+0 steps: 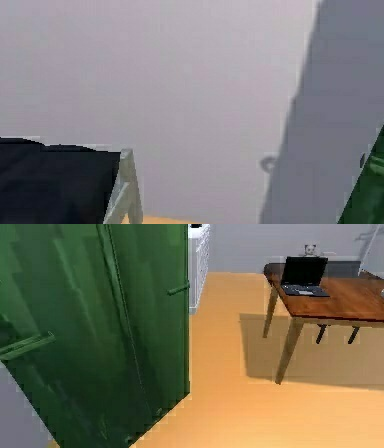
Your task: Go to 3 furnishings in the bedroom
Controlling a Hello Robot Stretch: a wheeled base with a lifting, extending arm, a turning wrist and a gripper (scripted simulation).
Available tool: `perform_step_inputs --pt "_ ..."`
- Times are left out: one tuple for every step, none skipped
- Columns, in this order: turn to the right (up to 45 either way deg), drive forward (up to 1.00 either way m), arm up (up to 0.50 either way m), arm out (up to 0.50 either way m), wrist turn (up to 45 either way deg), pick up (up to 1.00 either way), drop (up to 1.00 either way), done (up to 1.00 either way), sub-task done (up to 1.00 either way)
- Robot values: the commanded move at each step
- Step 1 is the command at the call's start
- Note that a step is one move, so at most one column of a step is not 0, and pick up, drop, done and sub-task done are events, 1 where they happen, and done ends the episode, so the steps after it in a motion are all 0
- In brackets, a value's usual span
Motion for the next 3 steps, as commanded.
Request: perform_step_inputs --pt "45.0 0.0 0.0 0.0 0.0 0.0 0.0 0.0 0.0" --pt "45.0 0.0 0.0 0.0 0.0 0.0 0.0 0.0 0.0" --pt "6.0 0.0 0.0 0.0 0.0 0.0 0.0 0.0 0.0"
